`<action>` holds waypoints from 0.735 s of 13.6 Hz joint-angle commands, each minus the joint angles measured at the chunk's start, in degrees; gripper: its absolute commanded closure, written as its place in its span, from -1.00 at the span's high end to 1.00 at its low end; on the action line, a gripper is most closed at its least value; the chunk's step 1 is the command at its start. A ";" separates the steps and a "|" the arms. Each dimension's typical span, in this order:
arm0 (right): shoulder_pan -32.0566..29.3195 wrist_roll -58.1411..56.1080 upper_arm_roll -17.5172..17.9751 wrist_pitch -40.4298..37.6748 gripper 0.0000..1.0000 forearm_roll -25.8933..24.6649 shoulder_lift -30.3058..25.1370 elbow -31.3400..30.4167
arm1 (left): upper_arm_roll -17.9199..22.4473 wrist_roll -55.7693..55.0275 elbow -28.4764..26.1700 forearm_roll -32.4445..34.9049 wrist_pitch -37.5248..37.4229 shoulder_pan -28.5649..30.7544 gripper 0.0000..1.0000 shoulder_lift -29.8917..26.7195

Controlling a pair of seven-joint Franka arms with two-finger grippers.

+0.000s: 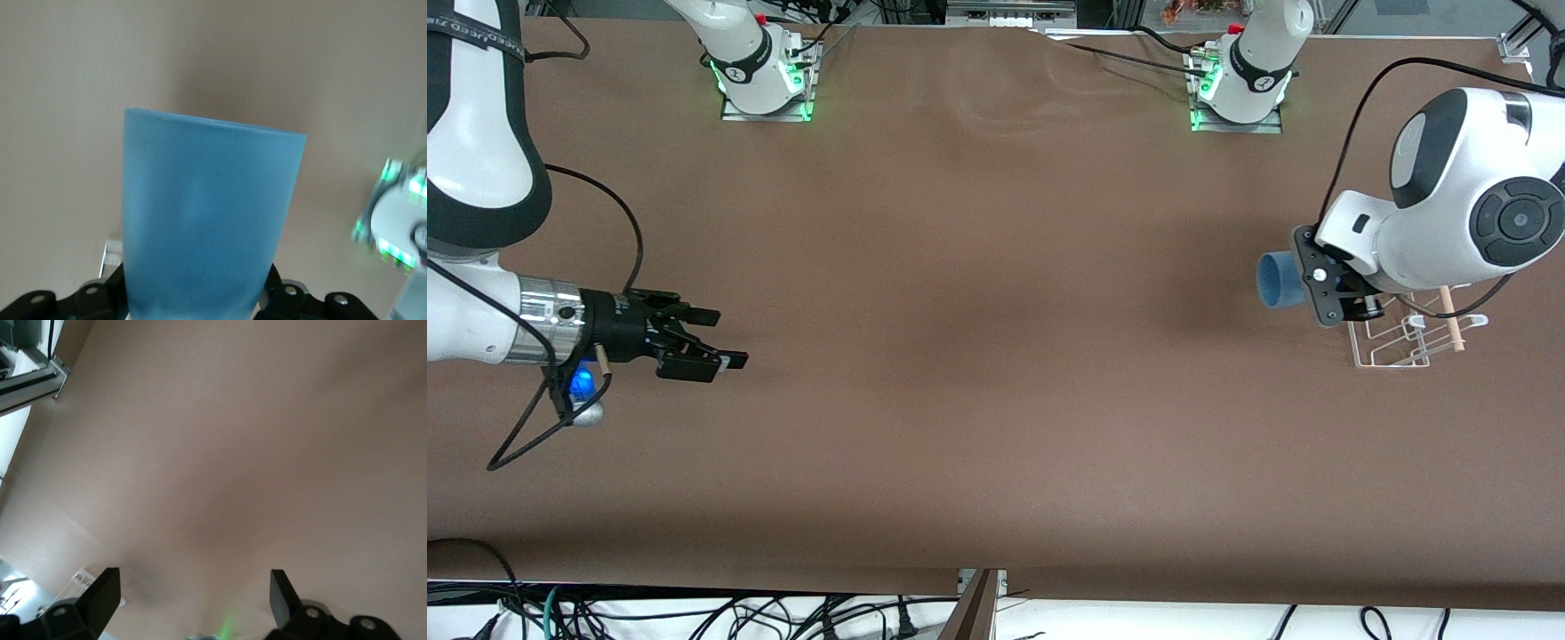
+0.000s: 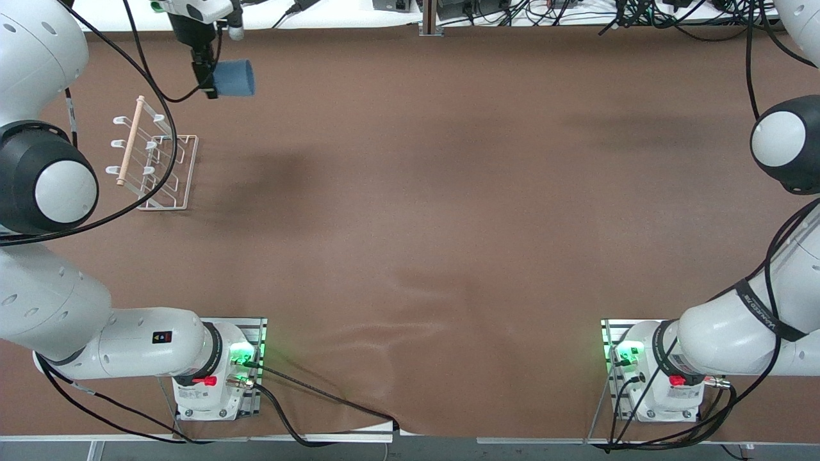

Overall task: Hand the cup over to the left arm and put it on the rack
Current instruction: 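Move the cup with the left gripper over the wire rack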

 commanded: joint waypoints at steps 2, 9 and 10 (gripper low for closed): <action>-0.45 -6.97 1.18 -0.24 0.98 -10.02 -12.56 -13.78 | -0.47 0.14 2.97 13.89 -7.70 -0.51 -0.61 0.87; -0.28 -18.25 1.53 1.16 0.98 -24.28 -28.85 -31.47 | -2.32 -4.33 -9.48 45.54 -12.91 -1.65 -0.71 0.35; -0.10 -18.95 1.53 1.69 0.98 -26.12 -30.17 -33.14 | -2.41 -5.83 -13.08 46.88 -12.38 -1.74 -0.71 -0.79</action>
